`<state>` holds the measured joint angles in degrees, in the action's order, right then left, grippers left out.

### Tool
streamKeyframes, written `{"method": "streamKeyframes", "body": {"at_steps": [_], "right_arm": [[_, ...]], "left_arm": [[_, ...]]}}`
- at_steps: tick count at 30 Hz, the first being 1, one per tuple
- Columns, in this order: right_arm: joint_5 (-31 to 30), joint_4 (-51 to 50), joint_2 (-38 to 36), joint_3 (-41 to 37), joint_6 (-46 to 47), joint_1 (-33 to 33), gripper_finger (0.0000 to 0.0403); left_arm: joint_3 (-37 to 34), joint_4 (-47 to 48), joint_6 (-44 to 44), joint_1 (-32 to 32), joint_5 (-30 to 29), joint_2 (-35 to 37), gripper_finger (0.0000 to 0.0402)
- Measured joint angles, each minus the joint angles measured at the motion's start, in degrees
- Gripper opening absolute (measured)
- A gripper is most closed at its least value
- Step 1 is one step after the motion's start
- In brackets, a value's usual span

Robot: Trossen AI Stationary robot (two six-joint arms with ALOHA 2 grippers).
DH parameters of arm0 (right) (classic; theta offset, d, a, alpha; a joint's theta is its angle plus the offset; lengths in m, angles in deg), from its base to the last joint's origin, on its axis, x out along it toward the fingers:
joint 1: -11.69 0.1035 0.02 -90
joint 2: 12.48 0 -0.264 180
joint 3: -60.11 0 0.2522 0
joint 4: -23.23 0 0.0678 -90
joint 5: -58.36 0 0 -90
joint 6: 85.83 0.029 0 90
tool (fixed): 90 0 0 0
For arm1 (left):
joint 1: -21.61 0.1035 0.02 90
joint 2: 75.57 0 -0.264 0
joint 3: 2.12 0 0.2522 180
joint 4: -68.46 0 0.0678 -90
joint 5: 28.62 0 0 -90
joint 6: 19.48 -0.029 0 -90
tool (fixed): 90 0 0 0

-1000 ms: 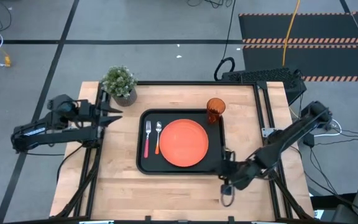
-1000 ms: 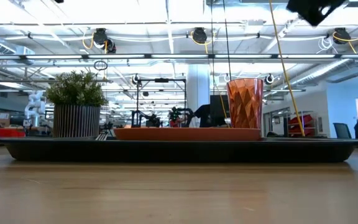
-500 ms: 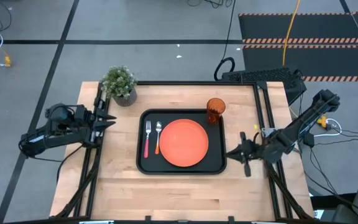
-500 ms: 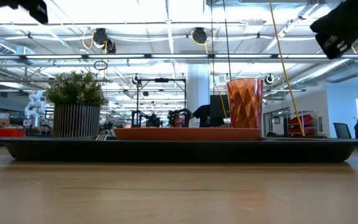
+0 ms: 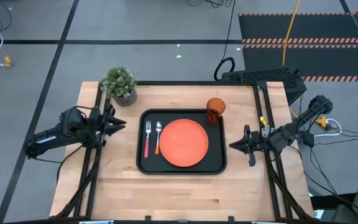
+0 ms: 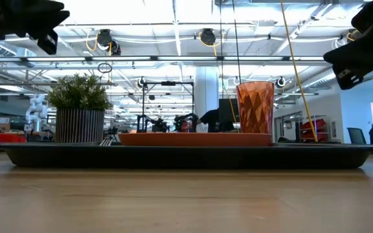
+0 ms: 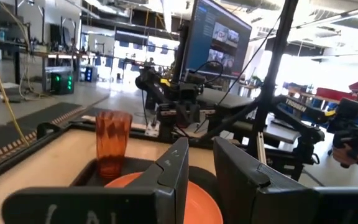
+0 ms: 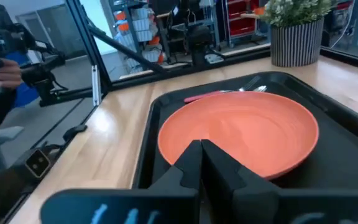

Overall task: Pick and place plate/cup/fork/spoon on tray
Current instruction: Return to Home Position

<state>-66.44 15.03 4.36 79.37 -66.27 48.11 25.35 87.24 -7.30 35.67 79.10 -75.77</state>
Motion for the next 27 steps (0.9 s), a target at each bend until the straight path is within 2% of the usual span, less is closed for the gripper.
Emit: {"method": "streamKeyframes", "body": {"at_steps": [7,14,19,23,27], "right_arm": [[0.0,-0.1,-2.2,-2.3,0.0,-0.4,0.0000],[-6.4,-0.4,-2.2,-2.6,-0.6,-0.4,0.0000],[-14.5,-0.7,-2.2,-2.6,-1.3,-0.4,0.0000],[-13.8,-0.9,-2.2,-2.6,-1.4,-1.3,0.0000],[-11.5,-1.3,-1.8,-2.8,-2.1,-2.3,0.0000]], "left_arm": [[-3.0,-0.6,0.4,0.0,-0.9,0.0,0.0081],[-11.9,-12.7,4.7,0.0,-11.7,-0.1,0.0081],[-13.0,-5.7,3.5,-1.2,-17.9,-0.7,0.0081],[-13.1,-5.9,2.9,-5.3,-18.6,-1.2,0.0081],[-13.1,-6.5,3.4,-9.9,-22.9,-1.5,0.0081]]}}
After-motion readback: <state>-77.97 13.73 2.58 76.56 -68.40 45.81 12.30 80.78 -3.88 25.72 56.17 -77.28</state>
